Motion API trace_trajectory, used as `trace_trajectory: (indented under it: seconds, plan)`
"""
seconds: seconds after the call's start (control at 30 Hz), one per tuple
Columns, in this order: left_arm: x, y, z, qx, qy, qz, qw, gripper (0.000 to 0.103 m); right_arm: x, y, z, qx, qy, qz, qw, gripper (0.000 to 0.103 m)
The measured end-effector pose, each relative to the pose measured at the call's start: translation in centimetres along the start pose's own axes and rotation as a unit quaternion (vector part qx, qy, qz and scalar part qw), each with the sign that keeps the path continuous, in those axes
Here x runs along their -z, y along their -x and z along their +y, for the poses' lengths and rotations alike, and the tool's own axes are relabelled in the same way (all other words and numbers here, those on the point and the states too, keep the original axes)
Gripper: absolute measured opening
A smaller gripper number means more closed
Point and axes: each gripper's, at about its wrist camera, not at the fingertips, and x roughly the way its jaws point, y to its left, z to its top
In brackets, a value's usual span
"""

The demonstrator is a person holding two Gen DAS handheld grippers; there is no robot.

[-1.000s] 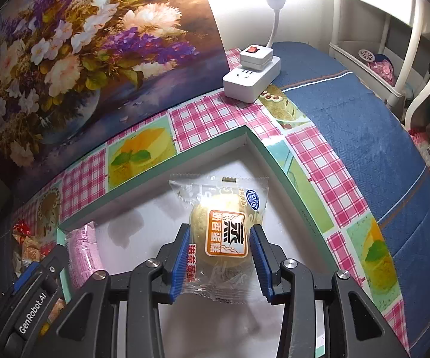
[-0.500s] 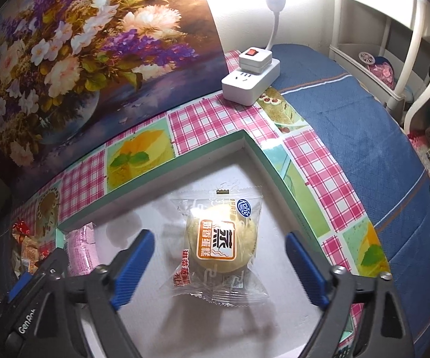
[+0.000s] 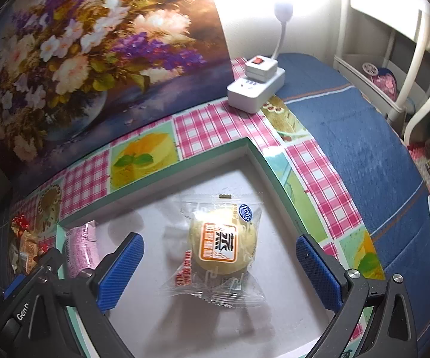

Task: Organize snacks
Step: 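Open the right tool to drop the bun while the left tool releases the pink bar in the tray, then move both tools back toward the snack pile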

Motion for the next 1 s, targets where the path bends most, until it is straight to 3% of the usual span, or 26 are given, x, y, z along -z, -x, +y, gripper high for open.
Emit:
trace_trajectory:
  seconds: [0.4, 1.0]
  plan:
    - [1.1, 1.8, 1.6, -0.040, 0.000, -0.019, 0.9990, 0.094, 1.1, 1.9, 1.0, -0.051, 0.005, -0.024, 0.998, 0.103]
    - [4.2, 4.2, 8.5, -0.113, 0.008, -0.017, 0.9934, 0.094, 6.4, 2.9, 4.6, -0.053, 0.044, 0.018, 0.997, 0.103]
